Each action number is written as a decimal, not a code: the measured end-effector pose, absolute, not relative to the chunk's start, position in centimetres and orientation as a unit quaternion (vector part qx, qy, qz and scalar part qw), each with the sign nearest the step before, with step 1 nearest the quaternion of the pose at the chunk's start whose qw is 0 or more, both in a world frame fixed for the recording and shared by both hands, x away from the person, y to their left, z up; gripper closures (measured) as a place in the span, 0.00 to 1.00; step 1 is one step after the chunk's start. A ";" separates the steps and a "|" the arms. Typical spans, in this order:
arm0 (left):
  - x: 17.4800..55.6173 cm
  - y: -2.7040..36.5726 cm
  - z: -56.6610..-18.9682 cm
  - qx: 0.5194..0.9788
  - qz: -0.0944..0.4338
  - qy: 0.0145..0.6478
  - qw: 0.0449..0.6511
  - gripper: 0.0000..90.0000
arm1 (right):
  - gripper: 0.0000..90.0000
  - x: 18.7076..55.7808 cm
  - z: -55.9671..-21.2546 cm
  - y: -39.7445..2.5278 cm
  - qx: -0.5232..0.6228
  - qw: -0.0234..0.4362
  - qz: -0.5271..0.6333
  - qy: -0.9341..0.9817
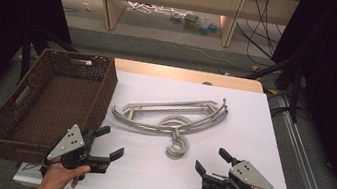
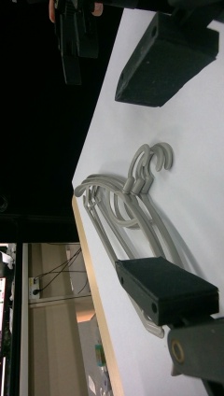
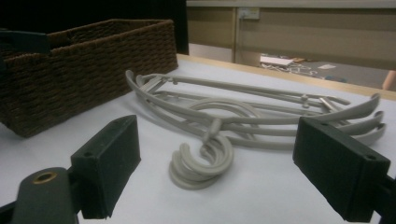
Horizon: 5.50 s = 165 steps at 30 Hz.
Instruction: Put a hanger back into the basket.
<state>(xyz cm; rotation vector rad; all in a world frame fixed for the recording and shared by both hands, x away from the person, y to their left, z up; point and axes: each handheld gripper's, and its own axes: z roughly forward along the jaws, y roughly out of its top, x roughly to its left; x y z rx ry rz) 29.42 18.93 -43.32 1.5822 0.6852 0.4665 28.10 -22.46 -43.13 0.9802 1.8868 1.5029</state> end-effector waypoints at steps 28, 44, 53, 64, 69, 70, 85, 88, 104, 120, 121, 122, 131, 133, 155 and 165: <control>29.4 18.5 -43.3 0.700 0.205 0.298 0.615 0.18 | 0.17 28.0 -43.1 -22.9 0.359 0.266 0.562 0.696; 30.8 16.5 -42.1 0.728 0.193 0.283 0.594 0.17 | 0.17 28.1 -43.0 -22.9 0.356 0.264 0.562 0.698; 32.4 15.0 -41.3 0.768 0.182 0.284 0.545 0.18 | 0.17 28.1 -43.0 -22.9 0.356 0.263 0.568 0.694; 36.6 12.1 -40.8 0.831 0.187 0.244 0.464 0.21 | 0.17 28.1 -42.9 -23.1 0.355 0.248 0.579 0.691; 38.4 10.7 -41.0 0.861 0.178 0.230 0.418 0.24 | 0.17 27.9 -42.8 -22.9 0.362 0.236 0.574 0.695; 38.7 10.3 -41.0 0.862 0.182 0.231 0.413 0.24 | 0.17 27.9 -42.8 -23.0 0.362 0.239 0.570 0.698; 43.5 7.3 -43.4 0.911 0.172 0.215 0.307 0.30 | 0.17 27.9 -42.8 -22.9 0.359 0.232 0.570 0.702; 44.2 6.9 -44.2 0.922 0.177 0.207 0.274 0.32 | 0.17 27.9 -42.8 -22.9 0.357 0.234 0.574 0.699; 45.4 5.3 -45.1 0.947 0.181 0.163 0.210 0.51 | 0.17 28.0 -42.9 -22.8 0.357 0.229 0.573 0.701; 46.0 5.1 -45.7 0.963 0.166 0.114 0.177 0.74 | 0.18 28.1 -43.0 -22.9 0.362 0.224 0.569 0.704; 46.1 5.2 -45.6 0.964 0.160 0.113 0.181 0.75 | 0.18 28.1 -43.0 -22.9 0.361 0.226 0.569 0.703; 46.2 5.3 -45.5 0.963 0.157 0.114 0.186 0.77 | 0.18 28.1 -43.0 -22.9 0.362 0.224 0.565 0.707; 46.1 5.6 -45.0 0.967 0.170 0.081 0.173 0.84 | 0.18 28.2 -43.1 -22.9 0.360 0.218 0.569 0.707; 46.1 5.4 -45.0 0.968 0.173 0.072 0.166 0.85 | 0.18 28.2 -43.1 -22.9 0.360 0.217 0.569 0.707; 46.1 5.6 -44.1 0.969 0.163 0.062 0.177 0.86 | 0.18 28.3 -43.2 -23.1 0.365 0.219 0.563 0.709; 46.2 5.2 -43.8 0.974 0.145 0.057 0.163 0.87 | 0.18 28.4 -43.3 -22.9 0.366 0.214 0.572 0.702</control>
